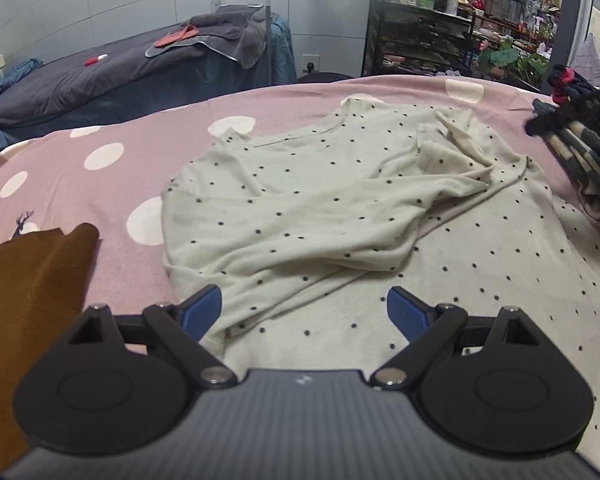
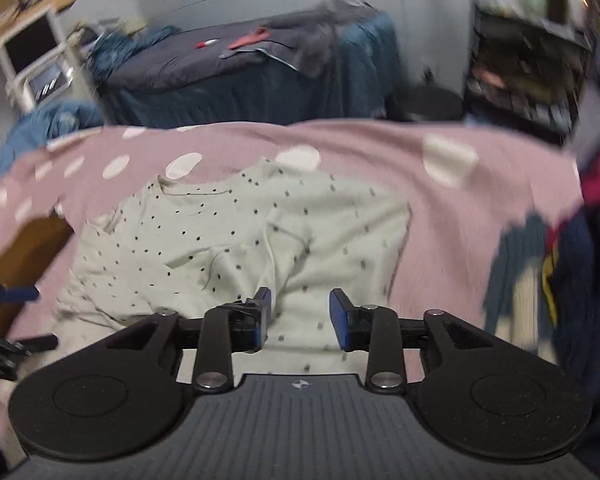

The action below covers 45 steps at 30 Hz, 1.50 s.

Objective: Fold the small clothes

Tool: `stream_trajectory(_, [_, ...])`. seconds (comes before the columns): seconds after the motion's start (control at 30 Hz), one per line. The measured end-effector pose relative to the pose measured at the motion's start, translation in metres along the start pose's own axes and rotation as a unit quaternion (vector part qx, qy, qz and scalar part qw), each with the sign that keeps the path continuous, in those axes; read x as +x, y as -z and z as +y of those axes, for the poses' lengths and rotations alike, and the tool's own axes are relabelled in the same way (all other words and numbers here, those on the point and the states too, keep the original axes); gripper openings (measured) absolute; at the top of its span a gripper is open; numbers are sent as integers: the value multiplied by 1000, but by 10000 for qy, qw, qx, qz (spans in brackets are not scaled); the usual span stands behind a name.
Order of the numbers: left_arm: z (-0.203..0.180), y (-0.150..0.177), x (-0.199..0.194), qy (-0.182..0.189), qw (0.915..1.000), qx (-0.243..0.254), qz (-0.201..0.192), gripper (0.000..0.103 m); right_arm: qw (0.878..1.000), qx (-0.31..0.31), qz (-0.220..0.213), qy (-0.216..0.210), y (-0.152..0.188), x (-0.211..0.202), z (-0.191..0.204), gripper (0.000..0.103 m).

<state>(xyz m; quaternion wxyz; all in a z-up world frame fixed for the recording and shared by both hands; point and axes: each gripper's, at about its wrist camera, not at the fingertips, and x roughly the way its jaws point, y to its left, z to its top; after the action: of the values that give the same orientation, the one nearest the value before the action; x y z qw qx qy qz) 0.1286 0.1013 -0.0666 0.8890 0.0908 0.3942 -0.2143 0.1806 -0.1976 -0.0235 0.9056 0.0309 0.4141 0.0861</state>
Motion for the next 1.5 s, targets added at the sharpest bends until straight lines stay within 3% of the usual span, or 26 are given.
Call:
stream_trajectory(0.03, [-3, 0, 0, 35, 10000, 23, 5, 91, 9999, -81, -7, -76, -5, 7, 4, 72])
stream_trajectory(0.07, [-5, 1, 0, 44, 10000, 35, -3, 91, 9998, -96, 54, -150, -10, 18, 6, 73])
stream_trajectory(0.2, [-10, 4, -3, 98, 9999, 101, 44, 91, 9986, -74, 479, -214, -20, 60, 13, 72])
stream_trajectory(0.23, [-10, 5, -3, 110, 9999, 116, 55, 91, 9976, -5, 639, -252, -20, 69, 12, 67])
stream_trajectory(0.3, [-10, 7, -3, 131, 9998, 128, 104, 91, 9956, 213, 905, 80, -14, 77, 8, 36])
stream_trajectory(0.33, [-9, 8, -3, 123, 9998, 125, 113, 91, 9948, 362, 940, 136, -12, 78, 5, 4])
stream_trajectory(0.43, [-6, 11, -5, 143, 9998, 113, 126, 91, 9915, 1014, 773, -263, -6, 49, -4, 3])
stream_trajectory(0.53, [-2, 14, -4, 172, 9997, 116, 157, 91, 9737, 2007, 759, -766, 7, -3, -15, 3])
stream_trajectory(0.63, [3, 12, 0, 169, 9996, 74, 191, 91, 9327, 3176, 1007, -1381, 27, -49, -19, 4])
stream_trajectory(0.7, [5, 10, 3, 170, 9997, 24, 164, 91, 9158, 3600, 997, -1475, 31, -56, -20, 8])
stream_trajectory(0.73, [5, 8, 5, 177, 9997, -7, 157, 91, 9145, 3656, 950, -1450, 29, -50, -21, 15])
stream_trajectory(0.8, [3, 5, 5, 186, 9998, -50, 102, 91, 9093, 3891, 668, -1311, 22, -29, -29, 19])
stream_trajectory(0.83, [2, 4, 3, 197, 9998, -50, 54, 91, 9112, 3893, 585, -1212, 16, -13, -35, 29])
stream_trajectory(0.87, [0, 4, 2, 203, 9998, -39, 51, 91, 9157, 3810, 679, -1080, 10, 4, -41, 46])
stream_trajectory(0.93, [-1, 6, -4, 147, 9999, 41, 66, 91, 9351, 3465, 626, -406, 5, 13, -47, 50])
stream_trajectory(0.97, [0, 9, -8, 112, 9999, 95, 57, 91, 9497, 3051, 638, -315, 3, 14, -42, 56])
stream_trajectory(1.0, [3, 12, -11, 75, 9999, 124, 60, 91, 9592, 2730, 659, -333, 3, 12, -38, 57])
stream_trajectory(1.07, [12, 17, -17, -6, 10000, 20, 69, 91, 9708, 2281, 645, -380, 14, -2, -29, 76])
stream_trajectory(1.13, [23, 18, -18, -93, 9998, -181, 79, 91, 9786, 1882, 699, -443, 32, -17, -18, 84])
stream_trajectory(1.37, [25, 5, -12, -246, 9995, -130, -161, 91, 9892, 1238, 539, -565, 82, -39, 23, 84])
stream_trajectory(1.5, [26, -1, -7, -345, 9992, 20, -223, 91, 9944, 989, 351, -92, 84, -22, 40, 79])
